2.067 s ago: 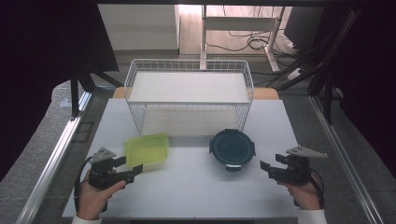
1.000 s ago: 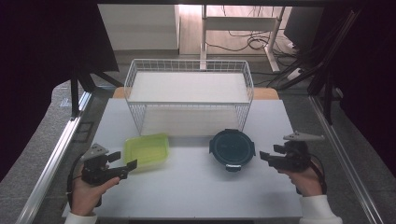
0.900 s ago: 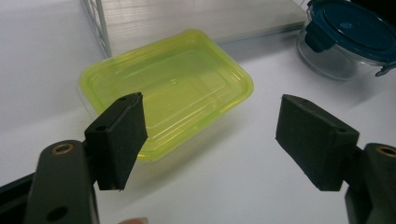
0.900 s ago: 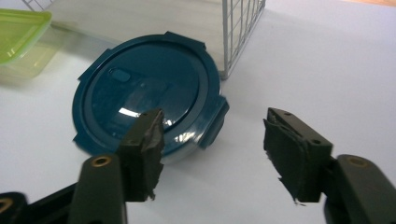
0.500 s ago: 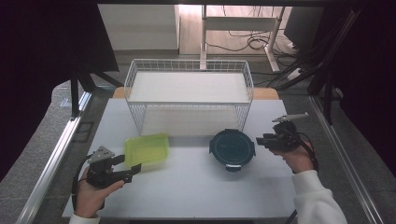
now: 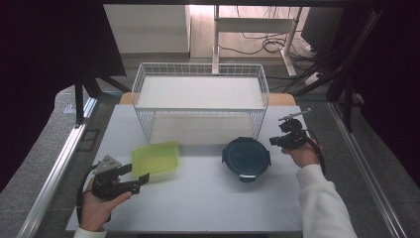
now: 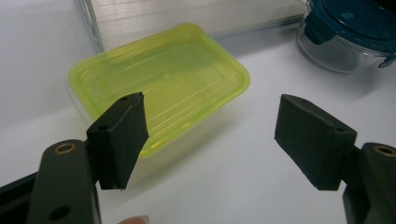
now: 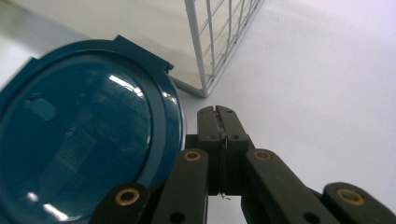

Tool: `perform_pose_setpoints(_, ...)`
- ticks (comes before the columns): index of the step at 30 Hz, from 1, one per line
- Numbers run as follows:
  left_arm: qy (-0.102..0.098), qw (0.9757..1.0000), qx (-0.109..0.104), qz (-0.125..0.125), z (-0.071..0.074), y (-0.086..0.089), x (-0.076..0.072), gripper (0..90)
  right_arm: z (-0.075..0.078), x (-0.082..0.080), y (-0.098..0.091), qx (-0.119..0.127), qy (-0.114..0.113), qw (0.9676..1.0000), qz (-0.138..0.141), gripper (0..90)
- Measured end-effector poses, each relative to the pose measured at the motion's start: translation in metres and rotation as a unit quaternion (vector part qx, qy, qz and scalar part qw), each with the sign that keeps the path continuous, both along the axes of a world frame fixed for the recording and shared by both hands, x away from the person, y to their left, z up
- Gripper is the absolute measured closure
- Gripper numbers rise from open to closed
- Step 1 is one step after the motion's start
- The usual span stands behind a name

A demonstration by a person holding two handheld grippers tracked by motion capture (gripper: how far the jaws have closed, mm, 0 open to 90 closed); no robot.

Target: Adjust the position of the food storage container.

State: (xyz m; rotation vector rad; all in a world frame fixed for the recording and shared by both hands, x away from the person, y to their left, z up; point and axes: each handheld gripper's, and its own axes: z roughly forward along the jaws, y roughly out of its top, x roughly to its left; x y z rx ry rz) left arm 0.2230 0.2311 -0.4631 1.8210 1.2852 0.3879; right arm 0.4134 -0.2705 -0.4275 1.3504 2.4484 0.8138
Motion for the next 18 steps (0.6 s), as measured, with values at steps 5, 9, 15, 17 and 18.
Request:
perform_pose_setpoints(5, 0.005, 1.0000, 0.003, 0.000, -0.002, 0.001, 0.001, 25.0, -0.014, 0.011, 0.010, -0.028, 0.003, 0.9993, 0.024, 89.1)
perform_pose_setpoints(9, 0.006, 1.0000, 0.002, 0.004, -0.004, 0.002, 0.002, 25.0, -0.020, 0.013, 0.019, -0.036, 0.009, 0.9985, 0.039, 89.1)
perform_pose_setpoints(15, 0.009, 0.9999, 0.002, 0.005, -0.005, 0.003, 0.003, 25.0, -0.025, 0.014, 0.024, -0.055, 0.009, 0.9973, 0.049, 89.3)
perform_pose_setpoints(17, 0.009, 0.9999, 0.002, 0.005, -0.005, 0.003, 0.003, 25.0, -0.025, 0.013, 0.025, -0.058, 0.005, 0.9969, 0.054, 89.3)
perform_pose_setpoints(18, 0.010, 0.9999, 0.003, 0.004, -0.006, 0.003, 0.003, 25.0, -0.025, 0.013, 0.025, -0.058, 0.004, 0.9969, 0.054, 89.4)
